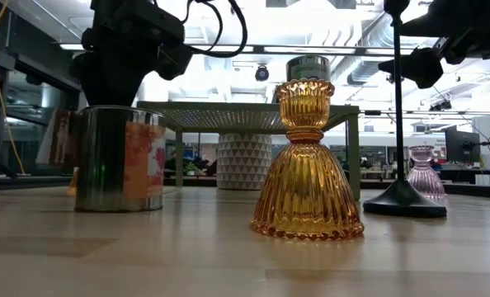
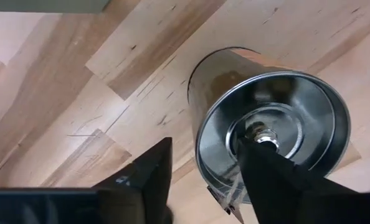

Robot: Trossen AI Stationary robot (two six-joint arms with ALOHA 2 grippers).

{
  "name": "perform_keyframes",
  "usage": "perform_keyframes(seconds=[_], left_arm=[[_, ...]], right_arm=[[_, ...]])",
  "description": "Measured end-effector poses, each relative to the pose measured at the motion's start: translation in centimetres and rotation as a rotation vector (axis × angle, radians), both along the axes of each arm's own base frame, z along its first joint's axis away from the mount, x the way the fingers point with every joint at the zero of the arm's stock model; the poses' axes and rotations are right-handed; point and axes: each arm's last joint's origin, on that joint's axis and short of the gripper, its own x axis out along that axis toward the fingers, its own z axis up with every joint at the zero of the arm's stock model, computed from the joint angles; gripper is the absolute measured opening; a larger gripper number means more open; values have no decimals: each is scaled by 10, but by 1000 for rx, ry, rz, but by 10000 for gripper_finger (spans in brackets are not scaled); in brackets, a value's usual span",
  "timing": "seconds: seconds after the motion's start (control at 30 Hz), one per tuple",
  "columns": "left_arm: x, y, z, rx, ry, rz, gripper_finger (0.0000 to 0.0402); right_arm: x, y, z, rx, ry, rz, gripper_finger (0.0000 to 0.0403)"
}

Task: Pick & Place candle stick holders
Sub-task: Put the silver scented candle on the shelf

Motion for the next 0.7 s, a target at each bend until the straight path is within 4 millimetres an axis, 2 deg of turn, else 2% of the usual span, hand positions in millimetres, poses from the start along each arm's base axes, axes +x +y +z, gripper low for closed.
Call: perform_keyframes(seconds=[0.2, 0.7], left_arm=[[1, 0, 0, -2, -7, 0, 141], [0, 0, 0, -3, 3, 0, 102]], right_arm=[[0, 0, 0, 0, 0, 0, 400], [0, 0, 0, 0, 0, 0, 400]])
